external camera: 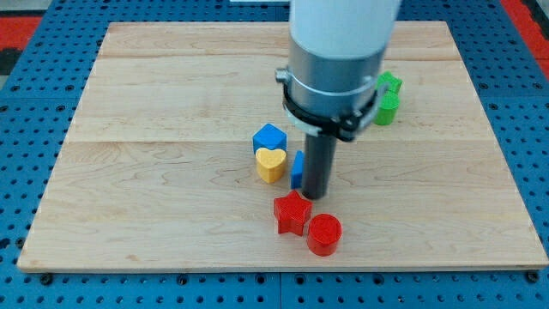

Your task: Move the red circle parallel to the blue triangle

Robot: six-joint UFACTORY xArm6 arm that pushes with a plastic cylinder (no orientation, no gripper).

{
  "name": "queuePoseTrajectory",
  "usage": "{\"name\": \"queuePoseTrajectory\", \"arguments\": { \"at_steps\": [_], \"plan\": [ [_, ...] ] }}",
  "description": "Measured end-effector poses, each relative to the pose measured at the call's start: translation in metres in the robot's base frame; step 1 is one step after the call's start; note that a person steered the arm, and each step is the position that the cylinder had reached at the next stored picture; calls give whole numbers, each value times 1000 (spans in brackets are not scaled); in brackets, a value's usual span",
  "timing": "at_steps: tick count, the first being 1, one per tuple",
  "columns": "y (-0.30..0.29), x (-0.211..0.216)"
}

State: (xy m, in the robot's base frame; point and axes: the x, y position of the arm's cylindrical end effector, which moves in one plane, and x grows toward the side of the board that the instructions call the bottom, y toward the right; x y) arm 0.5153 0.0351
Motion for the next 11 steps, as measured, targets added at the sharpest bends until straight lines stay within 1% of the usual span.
{"name": "queuePoseTrajectory", "arguments": {
  "at_steps": [1,2,3,4,5,6,7,9,10,11],
  "plan": [
    [-64,-27],
    [-113,-33],
    [-116,39],
    [-101,98],
    [-80,103],
    [-19,103],
    [19,98],
    [27,38],
    [17,43],
    [48,11]
  ]
}}
